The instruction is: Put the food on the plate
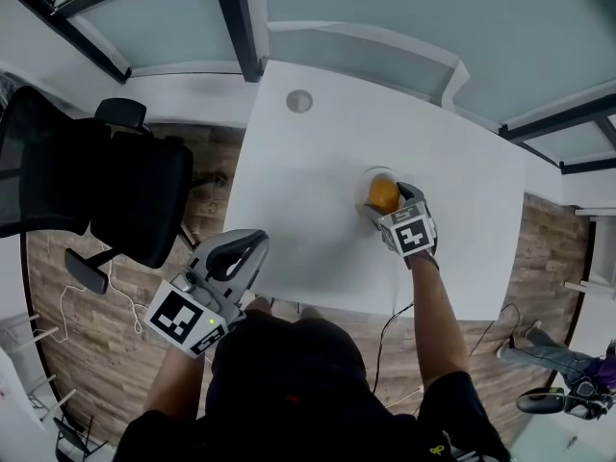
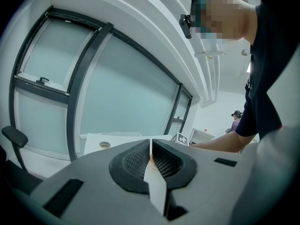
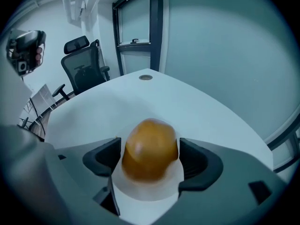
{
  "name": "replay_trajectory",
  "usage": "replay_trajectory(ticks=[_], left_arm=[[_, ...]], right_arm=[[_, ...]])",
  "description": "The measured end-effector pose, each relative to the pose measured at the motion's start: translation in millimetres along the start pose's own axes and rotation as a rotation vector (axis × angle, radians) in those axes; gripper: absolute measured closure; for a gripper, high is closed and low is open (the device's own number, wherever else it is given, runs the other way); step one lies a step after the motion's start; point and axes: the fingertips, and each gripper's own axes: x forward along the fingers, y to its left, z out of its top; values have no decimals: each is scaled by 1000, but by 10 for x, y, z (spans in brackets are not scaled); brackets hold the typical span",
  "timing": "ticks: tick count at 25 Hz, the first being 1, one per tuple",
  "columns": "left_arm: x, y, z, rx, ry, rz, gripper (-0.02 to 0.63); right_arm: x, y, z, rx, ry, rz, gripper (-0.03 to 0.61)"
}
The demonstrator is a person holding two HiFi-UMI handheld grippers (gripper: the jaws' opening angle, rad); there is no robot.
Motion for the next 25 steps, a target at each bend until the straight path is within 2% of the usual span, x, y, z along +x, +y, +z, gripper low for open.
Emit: replay_trajectory(ticks=[4, 8, 11, 13, 14, 16, 19, 20, 25], left_arm=[[-20, -3, 31, 2, -7, -4, 580], [-64, -65, 88, 11, -15, -17, 578], [-74, -126, 139, 24, -23, -31, 578], [-74, -176, 192, 36, -31, -45, 580], [-73, -207, 223, 44, -36, -54, 579], [-70, -275, 280, 62, -46, -74, 580], [-71, -384, 370, 86, -62, -103, 578], [-75, -426, 406, 93, -68, -111, 578], [-99, -636, 644, 141, -110, -160, 578]], right_arm=[[-288, -33, 78, 22, -71, -27, 204], [-771, -43, 132, 77, -192, -66, 206], [-1231, -31, 244, 127, -366, -105, 206], [-1585, -2, 342, 114, -492, -156, 213], [-1760, 1, 367, 108, -543, -196, 244], [-2095, 7, 394, 122, -635, -268, 383], [-2517, 78, 430, 160, -743, -328, 457], [-2645, 109, 438, 165, -771, -346, 513], [-3277, 268, 539, 195, -912, -387, 540]])
